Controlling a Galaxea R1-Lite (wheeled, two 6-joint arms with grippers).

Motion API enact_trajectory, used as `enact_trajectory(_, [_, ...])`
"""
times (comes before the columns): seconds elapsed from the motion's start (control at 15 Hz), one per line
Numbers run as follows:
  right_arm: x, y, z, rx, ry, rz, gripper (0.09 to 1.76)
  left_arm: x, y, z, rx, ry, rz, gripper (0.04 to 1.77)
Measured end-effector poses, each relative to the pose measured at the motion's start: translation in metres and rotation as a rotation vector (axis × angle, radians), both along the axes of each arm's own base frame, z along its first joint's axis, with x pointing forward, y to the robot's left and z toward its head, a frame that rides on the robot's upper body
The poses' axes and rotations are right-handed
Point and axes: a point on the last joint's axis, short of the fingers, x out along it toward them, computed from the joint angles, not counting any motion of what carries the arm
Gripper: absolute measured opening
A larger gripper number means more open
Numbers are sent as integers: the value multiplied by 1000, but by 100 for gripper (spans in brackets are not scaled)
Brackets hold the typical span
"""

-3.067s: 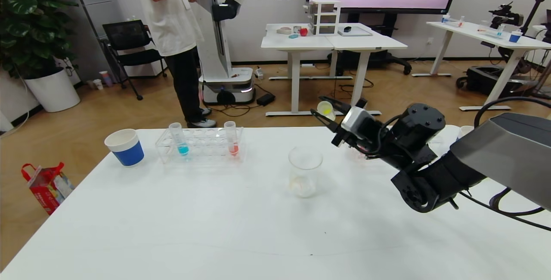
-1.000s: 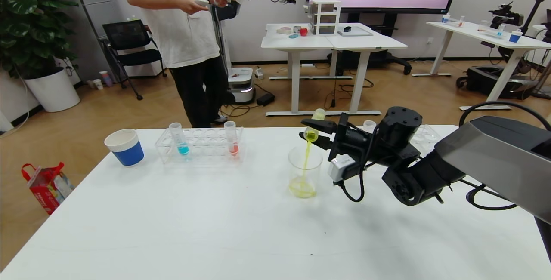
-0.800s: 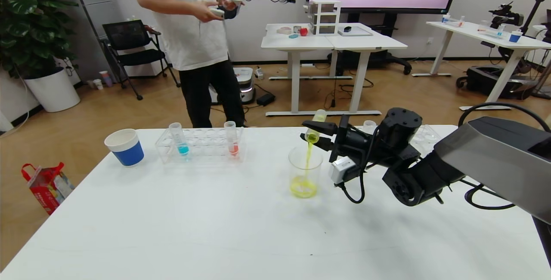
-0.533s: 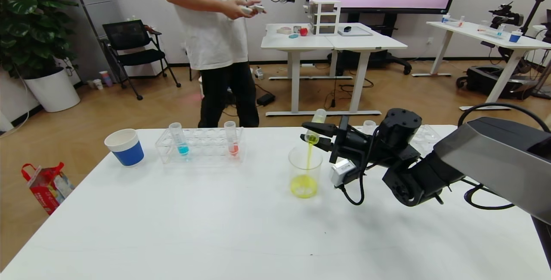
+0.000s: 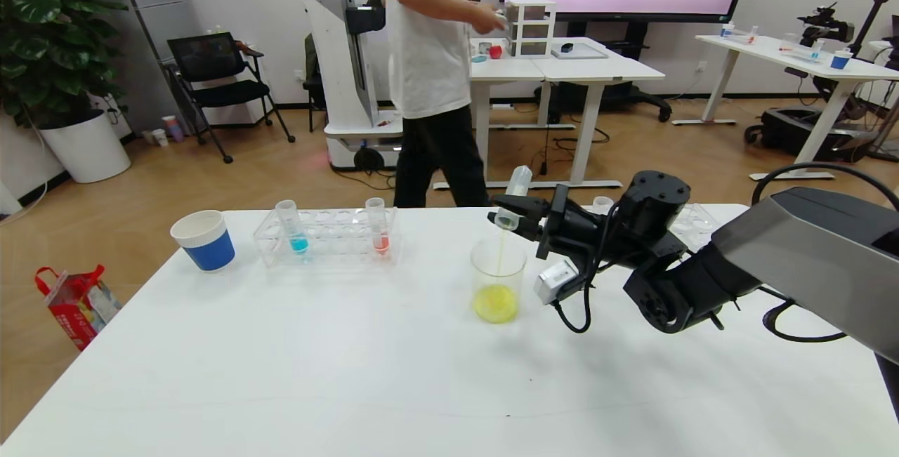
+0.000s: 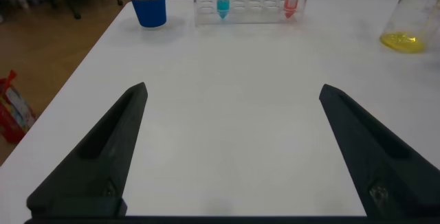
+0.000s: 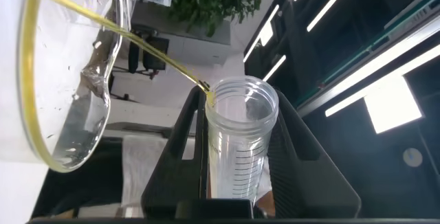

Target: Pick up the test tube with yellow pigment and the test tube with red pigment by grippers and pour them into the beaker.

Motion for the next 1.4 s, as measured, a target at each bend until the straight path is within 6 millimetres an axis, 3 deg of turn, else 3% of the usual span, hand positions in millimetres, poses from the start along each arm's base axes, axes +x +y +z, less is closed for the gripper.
enact_trajectory(0.4, [-3, 3, 2, -21, -56, 22, 51, 0, 0, 0, 0, 0, 0, 174])
enact_trajectory(0.67, [-5, 0, 19, 70, 77, -9, 51, 0, 0, 0, 0, 0, 0, 174])
enact_trajectory(0.93, [-21, -13, 51, 358, 442, -135, 51, 0, 0, 0, 0, 0, 0, 174])
enact_trajectory(1.13, [-37, -16, 70, 667, 679, -165, 51, 0, 0, 0, 0, 0, 0, 174])
enact_trajectory(1.4, [-52, -27, 75, 1076, 960, -294, 51, 0, 0, 0, 0, 0, 0, 174])
